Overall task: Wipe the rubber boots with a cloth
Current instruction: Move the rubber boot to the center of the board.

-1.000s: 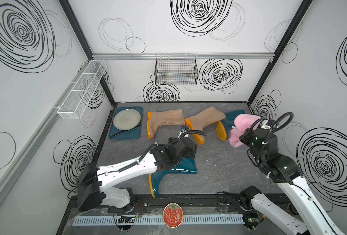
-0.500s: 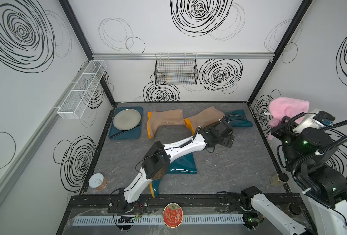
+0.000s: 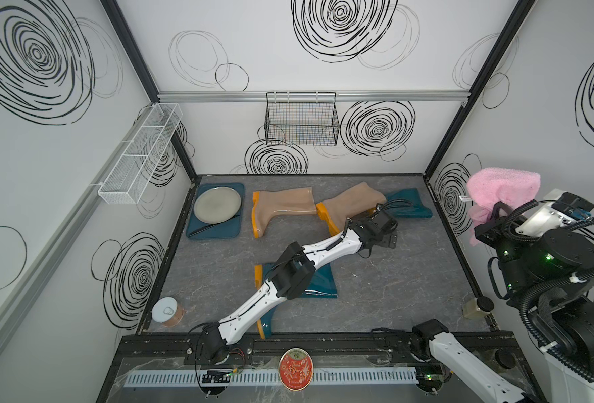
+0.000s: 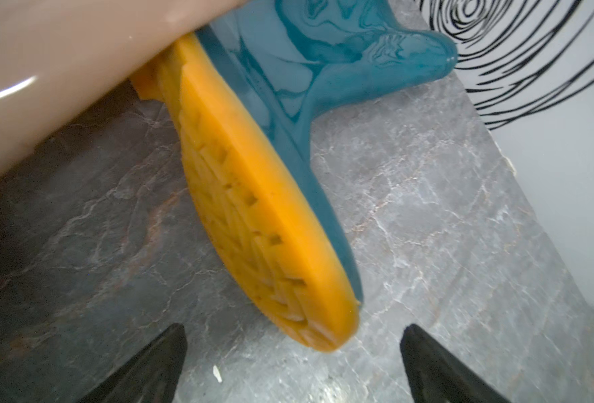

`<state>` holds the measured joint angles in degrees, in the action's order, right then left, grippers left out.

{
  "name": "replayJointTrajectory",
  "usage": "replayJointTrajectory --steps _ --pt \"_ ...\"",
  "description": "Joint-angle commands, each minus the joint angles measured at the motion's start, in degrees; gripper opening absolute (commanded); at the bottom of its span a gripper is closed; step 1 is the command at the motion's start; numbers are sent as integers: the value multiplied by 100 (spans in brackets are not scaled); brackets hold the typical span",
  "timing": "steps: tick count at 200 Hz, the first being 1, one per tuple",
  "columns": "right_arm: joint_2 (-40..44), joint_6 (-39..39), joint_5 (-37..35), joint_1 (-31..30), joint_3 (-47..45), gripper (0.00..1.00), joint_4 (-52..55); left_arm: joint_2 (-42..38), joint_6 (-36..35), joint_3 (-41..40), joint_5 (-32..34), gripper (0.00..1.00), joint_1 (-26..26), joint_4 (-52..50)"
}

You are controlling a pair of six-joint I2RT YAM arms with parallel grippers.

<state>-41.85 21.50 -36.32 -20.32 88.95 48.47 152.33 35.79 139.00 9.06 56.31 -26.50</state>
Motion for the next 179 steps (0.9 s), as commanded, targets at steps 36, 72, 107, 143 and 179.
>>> replayJointTrajectory --steps 36,72,107,143,179 --pt "172 -79 499 10 -198 0 51 485 391 458 199 98 82 624" --pt "281 -86 574 13 -459 0 8 472 549 294 281 75 34 619" --pt "274 -80 735 13 -474 0 75 401 727 180 212 48 -33 690" --pt "275 -78 776 10 -488 0 139 106 754 74 440 24 -1 620" --pt "240 141 1155 10 -607 0 247 -279 886 -127 613 9 -24 606"
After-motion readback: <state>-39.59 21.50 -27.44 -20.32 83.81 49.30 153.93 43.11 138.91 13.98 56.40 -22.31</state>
